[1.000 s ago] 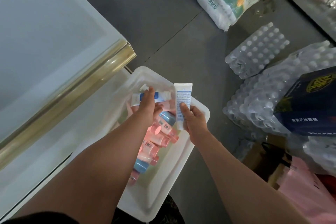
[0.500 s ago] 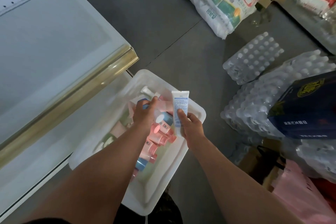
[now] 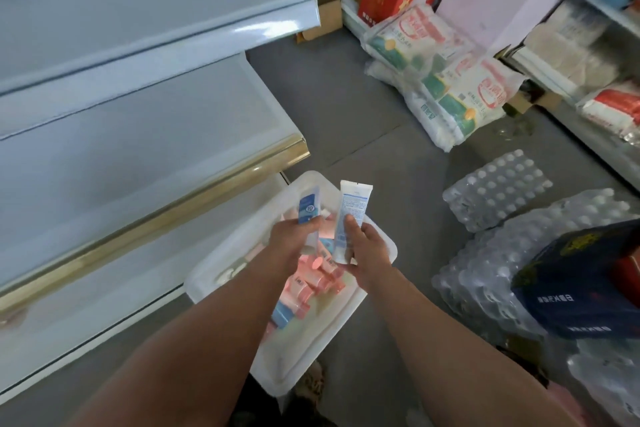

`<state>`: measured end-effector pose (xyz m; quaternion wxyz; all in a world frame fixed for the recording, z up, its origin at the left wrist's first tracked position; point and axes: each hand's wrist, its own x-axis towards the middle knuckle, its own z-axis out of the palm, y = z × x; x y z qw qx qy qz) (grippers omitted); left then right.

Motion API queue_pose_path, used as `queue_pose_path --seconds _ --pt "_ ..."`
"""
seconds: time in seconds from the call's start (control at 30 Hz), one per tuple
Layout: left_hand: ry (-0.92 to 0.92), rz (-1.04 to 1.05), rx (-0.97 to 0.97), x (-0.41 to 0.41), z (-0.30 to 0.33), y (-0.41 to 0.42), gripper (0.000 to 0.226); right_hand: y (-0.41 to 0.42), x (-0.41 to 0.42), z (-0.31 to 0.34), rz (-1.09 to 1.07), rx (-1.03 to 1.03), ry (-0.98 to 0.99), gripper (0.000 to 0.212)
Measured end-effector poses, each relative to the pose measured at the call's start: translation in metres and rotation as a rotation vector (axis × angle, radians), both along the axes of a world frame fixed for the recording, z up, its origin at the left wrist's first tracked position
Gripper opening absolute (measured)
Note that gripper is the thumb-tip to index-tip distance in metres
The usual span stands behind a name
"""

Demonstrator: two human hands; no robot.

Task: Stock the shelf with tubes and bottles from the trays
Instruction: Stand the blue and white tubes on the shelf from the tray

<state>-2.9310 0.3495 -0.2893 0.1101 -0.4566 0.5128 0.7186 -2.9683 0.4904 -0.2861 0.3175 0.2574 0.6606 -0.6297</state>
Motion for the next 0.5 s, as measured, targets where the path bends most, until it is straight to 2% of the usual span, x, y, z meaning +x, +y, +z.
queue_pose_path --seconds 0.07,0.17,0.33,0.5 --pt "0.066 0.048 0.040 0.007 0.017 0.000 0.031 -0.003 -0.002 0.018 0.020 0.002 0.029 0.035" --pt "0.157 0.096 0.055 0.016 0.044 -0.004 0.047 -0.009 -0.005 0.049 0.013 -0.012 0.083 0.036" --pt "0.257 0.091 0.027 0.030 0.089 -0.017 0.023 -0.022 -0.012 0.093 0.016 -0.099 0.175 0.034" --pt "0.383 0.099 0.002 0.039 0.131 -0.036 0.032 -0.044 -0.017 0.133 0.066 -0.154 0.268 0.039"
